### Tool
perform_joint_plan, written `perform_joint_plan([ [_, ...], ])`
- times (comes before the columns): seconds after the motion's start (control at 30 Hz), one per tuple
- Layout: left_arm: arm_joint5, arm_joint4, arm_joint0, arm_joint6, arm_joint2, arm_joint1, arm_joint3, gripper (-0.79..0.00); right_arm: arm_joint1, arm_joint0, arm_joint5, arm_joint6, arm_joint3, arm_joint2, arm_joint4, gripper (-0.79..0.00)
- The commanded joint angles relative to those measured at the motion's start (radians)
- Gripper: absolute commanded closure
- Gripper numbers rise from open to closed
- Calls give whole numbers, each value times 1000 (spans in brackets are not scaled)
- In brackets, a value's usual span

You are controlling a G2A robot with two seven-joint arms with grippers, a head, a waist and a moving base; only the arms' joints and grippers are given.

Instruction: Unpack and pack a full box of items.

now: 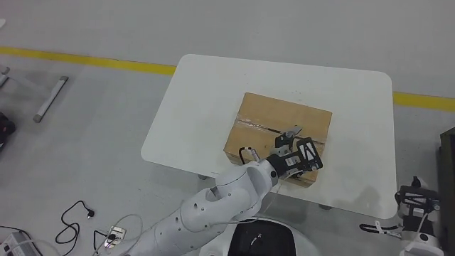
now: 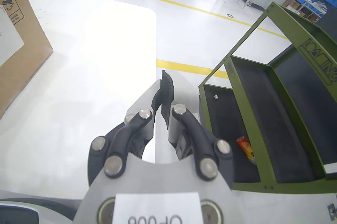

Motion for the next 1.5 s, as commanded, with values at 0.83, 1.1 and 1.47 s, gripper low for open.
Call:
perform_joint_plan([
  [0.83,255,-293,-322,-256,195,-165,313,-486,-12,13,0,1,27,-10,-30,0],
  [1.1,272,-253,-338,-315,215,-190,366,-520,-15,17,3,3,33,-13,-37,0],
  [1.47,265,-192,-320,-359,204,-208,365,-428,-20,23,-3,5,40,-18,-46,0],
])
